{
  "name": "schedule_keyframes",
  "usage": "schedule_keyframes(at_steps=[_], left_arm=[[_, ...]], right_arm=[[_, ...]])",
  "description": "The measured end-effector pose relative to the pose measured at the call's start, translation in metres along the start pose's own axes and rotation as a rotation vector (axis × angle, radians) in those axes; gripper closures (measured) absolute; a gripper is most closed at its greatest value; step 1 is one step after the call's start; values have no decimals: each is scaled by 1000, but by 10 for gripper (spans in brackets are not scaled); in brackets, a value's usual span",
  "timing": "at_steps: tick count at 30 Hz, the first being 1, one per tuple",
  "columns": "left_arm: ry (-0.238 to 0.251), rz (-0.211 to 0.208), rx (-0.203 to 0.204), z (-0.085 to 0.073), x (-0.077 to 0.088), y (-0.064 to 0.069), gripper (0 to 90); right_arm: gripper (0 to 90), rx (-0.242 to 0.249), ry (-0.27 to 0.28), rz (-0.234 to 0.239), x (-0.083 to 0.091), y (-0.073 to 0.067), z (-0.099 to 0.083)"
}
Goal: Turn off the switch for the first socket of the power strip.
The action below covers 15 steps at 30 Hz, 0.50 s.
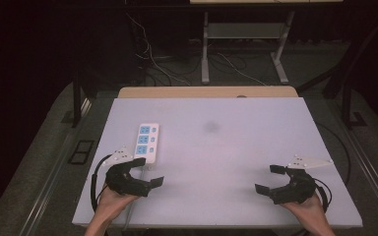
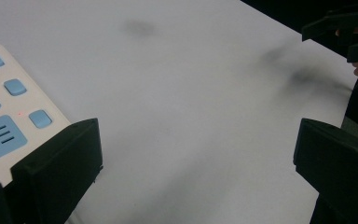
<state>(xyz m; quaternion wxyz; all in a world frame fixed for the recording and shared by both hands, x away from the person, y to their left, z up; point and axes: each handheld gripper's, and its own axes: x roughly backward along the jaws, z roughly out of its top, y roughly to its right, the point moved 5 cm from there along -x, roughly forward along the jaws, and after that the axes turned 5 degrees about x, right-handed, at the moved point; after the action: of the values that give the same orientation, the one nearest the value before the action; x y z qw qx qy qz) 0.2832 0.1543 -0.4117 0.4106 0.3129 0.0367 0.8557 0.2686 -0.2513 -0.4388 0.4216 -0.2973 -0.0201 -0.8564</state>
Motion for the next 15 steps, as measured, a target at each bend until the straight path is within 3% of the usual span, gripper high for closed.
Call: schedule_keyframes(at_steps=[15], left_arm=[[-25,18,1,11,3,-12,2]], right_arm=[[7,1,-5,-3,-1,1,0]])
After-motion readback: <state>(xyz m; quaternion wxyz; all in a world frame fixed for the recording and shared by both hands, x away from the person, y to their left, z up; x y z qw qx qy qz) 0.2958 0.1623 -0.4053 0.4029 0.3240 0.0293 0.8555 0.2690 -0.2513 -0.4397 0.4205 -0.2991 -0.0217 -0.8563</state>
